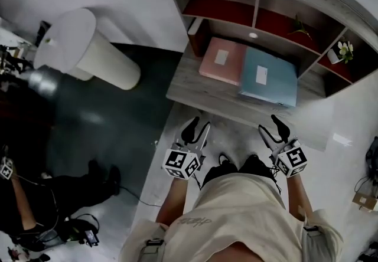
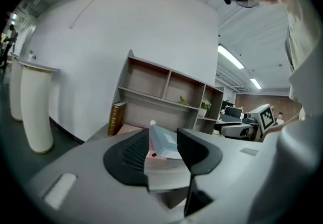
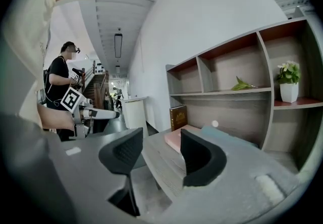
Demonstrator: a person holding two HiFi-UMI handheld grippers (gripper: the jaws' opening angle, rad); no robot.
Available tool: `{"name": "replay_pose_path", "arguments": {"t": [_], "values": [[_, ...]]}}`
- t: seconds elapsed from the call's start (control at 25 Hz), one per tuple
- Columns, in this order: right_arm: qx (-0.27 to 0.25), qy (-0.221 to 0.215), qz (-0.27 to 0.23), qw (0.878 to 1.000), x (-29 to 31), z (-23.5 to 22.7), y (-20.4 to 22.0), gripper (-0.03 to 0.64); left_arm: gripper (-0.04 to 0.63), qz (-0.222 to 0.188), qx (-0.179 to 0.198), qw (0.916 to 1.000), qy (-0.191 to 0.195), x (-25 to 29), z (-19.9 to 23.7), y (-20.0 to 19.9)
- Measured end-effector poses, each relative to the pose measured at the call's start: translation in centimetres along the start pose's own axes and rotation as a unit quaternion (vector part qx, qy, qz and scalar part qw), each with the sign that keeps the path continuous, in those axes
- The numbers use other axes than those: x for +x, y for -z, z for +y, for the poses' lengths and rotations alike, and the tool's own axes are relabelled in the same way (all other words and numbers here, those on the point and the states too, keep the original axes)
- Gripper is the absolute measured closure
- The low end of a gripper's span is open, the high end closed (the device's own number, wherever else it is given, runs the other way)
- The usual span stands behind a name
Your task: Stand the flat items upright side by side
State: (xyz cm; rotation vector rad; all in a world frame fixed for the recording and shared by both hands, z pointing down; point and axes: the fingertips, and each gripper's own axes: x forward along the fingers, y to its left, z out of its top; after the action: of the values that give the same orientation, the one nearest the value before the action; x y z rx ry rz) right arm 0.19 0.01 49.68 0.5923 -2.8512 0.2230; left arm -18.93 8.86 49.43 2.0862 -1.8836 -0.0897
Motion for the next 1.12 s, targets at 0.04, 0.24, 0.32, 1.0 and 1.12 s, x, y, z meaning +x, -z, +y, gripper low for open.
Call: {"name": "replay_pose_path", "arguments": {"t": [0.04,0.24,0.32,1.0,1.12], "values": [[-0.001,0.005,0.004,1.0,0.2,0.0,0.1,0.38,0.411,0.0,-0.001,1.0,0.004,0.3,0.4,-0.1],[-0.004,0.024,0.011,1.0,1.5,-0.8,0.2,0.38,0.411,0.008,-0.023,0.9993,0.029,3.0,1.2,0.1],[-0.001,0.026,0.013,1.0,2.2,-1.5,0.6,0.38,0.411,0.006,-0.049,0.9978,0.043,4.1,1.3,0.0],[0.045,0.05,-0.006,0.998,8.9,-11.5,0.0,0.368,0.411,0.059,0.009,0.9938,0.093,16.0,2.0,-3.4],[0.064,0.069,-0.008,0.995,8.2,-13.4,0.9,0.368,0.411,0.069,0.027,0.9907,0.114,18.2,0.8,-2.7]]}}
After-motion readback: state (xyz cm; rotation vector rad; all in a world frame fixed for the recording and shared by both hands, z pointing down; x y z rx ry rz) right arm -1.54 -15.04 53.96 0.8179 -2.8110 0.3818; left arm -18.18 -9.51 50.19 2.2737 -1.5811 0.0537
